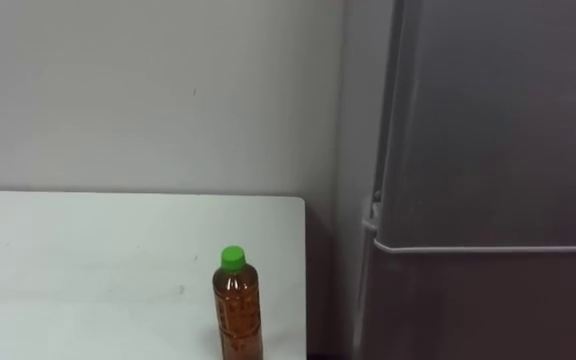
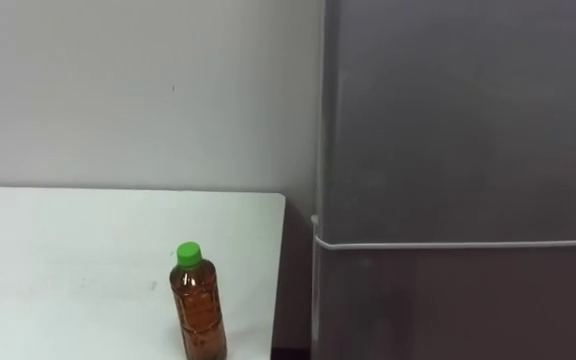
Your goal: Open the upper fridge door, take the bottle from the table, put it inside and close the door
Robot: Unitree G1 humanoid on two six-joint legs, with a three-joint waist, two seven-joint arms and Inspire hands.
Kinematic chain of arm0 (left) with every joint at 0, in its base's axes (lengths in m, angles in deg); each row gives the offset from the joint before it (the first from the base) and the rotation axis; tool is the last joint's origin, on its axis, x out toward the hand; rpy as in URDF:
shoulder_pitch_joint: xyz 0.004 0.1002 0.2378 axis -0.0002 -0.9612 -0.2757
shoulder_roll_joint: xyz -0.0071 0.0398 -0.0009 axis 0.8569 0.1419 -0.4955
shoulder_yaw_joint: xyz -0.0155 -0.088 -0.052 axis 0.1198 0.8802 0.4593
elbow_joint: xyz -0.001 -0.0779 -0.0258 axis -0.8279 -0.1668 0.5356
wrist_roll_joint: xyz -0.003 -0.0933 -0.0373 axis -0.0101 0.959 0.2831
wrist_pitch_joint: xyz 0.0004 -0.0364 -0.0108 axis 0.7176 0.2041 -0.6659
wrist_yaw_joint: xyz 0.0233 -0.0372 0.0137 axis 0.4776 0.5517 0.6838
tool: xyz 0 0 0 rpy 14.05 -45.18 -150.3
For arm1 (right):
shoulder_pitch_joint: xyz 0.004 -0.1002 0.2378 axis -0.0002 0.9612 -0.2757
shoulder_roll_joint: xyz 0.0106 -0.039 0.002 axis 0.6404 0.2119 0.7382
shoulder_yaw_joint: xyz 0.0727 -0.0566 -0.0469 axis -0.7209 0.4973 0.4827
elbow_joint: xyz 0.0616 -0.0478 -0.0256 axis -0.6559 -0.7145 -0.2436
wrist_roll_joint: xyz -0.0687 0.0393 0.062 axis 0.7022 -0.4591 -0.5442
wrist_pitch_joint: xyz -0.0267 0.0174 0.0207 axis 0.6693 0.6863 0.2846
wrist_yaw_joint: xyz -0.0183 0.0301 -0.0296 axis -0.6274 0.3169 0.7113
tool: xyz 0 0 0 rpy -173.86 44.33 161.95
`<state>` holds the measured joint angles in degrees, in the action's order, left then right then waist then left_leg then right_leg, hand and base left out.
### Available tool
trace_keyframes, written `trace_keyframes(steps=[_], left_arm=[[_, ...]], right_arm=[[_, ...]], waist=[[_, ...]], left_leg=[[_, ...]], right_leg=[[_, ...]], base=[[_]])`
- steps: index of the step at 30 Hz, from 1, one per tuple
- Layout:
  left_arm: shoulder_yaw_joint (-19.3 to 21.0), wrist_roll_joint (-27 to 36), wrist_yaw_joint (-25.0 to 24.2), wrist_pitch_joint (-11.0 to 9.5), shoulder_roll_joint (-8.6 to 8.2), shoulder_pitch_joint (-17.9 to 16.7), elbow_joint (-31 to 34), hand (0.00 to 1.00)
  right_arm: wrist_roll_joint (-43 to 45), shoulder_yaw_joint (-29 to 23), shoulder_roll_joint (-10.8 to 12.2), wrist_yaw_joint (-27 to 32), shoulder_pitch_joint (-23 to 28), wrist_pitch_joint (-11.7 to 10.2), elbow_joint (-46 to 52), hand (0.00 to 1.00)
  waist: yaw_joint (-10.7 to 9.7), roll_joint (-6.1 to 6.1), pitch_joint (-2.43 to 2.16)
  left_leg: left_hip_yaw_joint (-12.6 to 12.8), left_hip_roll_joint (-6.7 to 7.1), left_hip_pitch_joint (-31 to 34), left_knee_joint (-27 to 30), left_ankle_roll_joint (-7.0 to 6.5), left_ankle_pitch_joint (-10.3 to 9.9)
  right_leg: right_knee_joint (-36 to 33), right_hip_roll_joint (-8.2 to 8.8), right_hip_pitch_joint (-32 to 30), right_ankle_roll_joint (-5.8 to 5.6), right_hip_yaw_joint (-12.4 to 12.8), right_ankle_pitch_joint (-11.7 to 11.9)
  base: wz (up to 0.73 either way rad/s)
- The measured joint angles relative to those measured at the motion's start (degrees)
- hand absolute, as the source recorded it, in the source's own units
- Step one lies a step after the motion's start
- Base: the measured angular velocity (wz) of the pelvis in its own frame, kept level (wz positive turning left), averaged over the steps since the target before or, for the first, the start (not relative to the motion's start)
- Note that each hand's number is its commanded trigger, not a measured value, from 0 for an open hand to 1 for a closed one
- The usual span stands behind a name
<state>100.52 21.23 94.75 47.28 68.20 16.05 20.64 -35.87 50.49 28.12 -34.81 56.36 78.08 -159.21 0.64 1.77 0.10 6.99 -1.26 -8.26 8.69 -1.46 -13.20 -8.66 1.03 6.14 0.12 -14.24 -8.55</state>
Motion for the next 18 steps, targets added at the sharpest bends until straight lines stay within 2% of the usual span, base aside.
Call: trace_keyframes(steps=[2, 4, 8, 10, 15, 18], left_arm=[[1.4, 0.9, 1.1, 0.0, -0.05, 0.2, 3.3, 0.00], [3.9, 2.4, 2.2, -0.1, 0.00, 0.4, 10.0, 0.00], [5.5, 6.0, 4.3, -1.4, 0.43, 0.5, 18.2, 0.00], [6.7, 8.0, 6.2, -1.5, 0.41, 0.5, 23.6, 0.00], [10.8, 7.9, 10.5, -1.5, 0.65, 0.8, 35.0, 0.00], [13.4, 7.2, 13.0, -1.9, 0.91, 1.8, 43.7, 0.00]], right_arm=[[1.8, -0.9, -0.4, -0.2, -0.2, 0.0, 0.0, 0.00], [3.0, -1.9, -0.6, -0.4, 0.1, 0.0, 0.2, 0.00], [4.9, -3.8, -0.9, 0.0, 0.1, -0.1, 0.3, 0.00], [6.6, -4.4, -0.8, 0.3, 0.2, -0.1, 0.6, 0.00], [7.1, -5.6, -0.7, 1.0, 1.2, -0.1, 2.4, 0.00], [9.8, -7.3, -0.3, 1.3, 1.9, -0.1, 2.8, 0.00]], waist=[[0.3, 0.41, 0.10], [1.1, 0.69, 0.08], [1.4, 1.13, 0.03], [1.5, 1.75, -0.26], [1.9, 1.90, -0.36], [2.9, 1.93, -0.34]], left_leg=[[-0.1, 0.06, 0.0, 0.1, -0.01, 0.0], [-0.3, 0.03, 0.0, 0.1, 0.01, 0.0], [-0.5, 0.05, 0.0, 0.0, 0.03, 0.0], [-0.5, 0.05, 0.1, -0.1, 0.03, 0.0], [-0.6, 0.02, -0.3, 0.0, 0.03, 0.0], [-1.0, 0.09, -0.4, -0.2, 0.02, 0.0]], right_leg=[[-0.1, 0.03, -0.1, -0.02, 0.0, 0.0], [-0.1, 0.04, 0.0, 0.02, -0.1, 0.0], [0.0, 0.35, 0.0, 0.03, -0.3, -0.1], [-0.1, -0.03, -0.2, 0.02, -0.2, -0.1], [-0.2, -0.07, -0.1, 0.04, 0.1, -0.1], [-0.4, -0.10, -0.2, 0.04, 0.4, -0.1]], base=[[0.00], [0.02], [0.02], [0.00], [-0.03], [-0.03]])
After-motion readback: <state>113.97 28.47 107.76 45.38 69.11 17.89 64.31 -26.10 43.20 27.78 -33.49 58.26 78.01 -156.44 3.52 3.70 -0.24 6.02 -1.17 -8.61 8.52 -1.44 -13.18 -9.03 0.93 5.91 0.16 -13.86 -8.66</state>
